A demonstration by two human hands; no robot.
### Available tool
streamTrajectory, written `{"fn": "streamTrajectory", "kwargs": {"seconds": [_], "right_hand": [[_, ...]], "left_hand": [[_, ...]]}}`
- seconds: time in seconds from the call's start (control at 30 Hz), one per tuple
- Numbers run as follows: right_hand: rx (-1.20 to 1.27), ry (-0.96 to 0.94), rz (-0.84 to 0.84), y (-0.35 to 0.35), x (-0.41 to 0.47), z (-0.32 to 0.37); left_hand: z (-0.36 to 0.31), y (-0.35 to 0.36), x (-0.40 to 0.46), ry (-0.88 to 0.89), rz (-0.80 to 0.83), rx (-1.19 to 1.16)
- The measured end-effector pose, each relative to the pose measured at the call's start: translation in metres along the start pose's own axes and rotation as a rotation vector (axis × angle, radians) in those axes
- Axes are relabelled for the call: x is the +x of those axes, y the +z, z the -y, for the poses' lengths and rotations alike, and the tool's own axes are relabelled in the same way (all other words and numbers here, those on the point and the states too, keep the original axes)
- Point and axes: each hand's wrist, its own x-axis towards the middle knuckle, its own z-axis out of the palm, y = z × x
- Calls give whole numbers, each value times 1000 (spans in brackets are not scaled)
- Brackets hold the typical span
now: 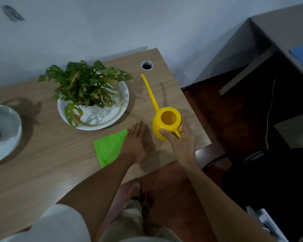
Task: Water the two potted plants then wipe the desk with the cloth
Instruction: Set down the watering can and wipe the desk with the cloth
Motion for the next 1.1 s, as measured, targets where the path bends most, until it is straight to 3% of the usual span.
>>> {"fn": "streamTrajectory", "kwargs": {"seconds": [0.7, 0.83, 0.9, 1.0, 1.1], "right_hand": [[-57, 80, -3, 9, 43, -23], [-404, 99, -205, 18, 23, -19], [-521, -56, -297, 26, 6, -18], [-456, -352, -124, 47, -8, -16], [-422, -357, 220, 81, -6, -12]], "left_hand": [[9, 10, 2, 25, 2, -69], [18, -2, -6, 102, -109, -199], [27, -6, -16, 129, -231, -200], [45, -16, -35, 48, -382, -159], [67, -25, -56, -93, -473, -136]]}}
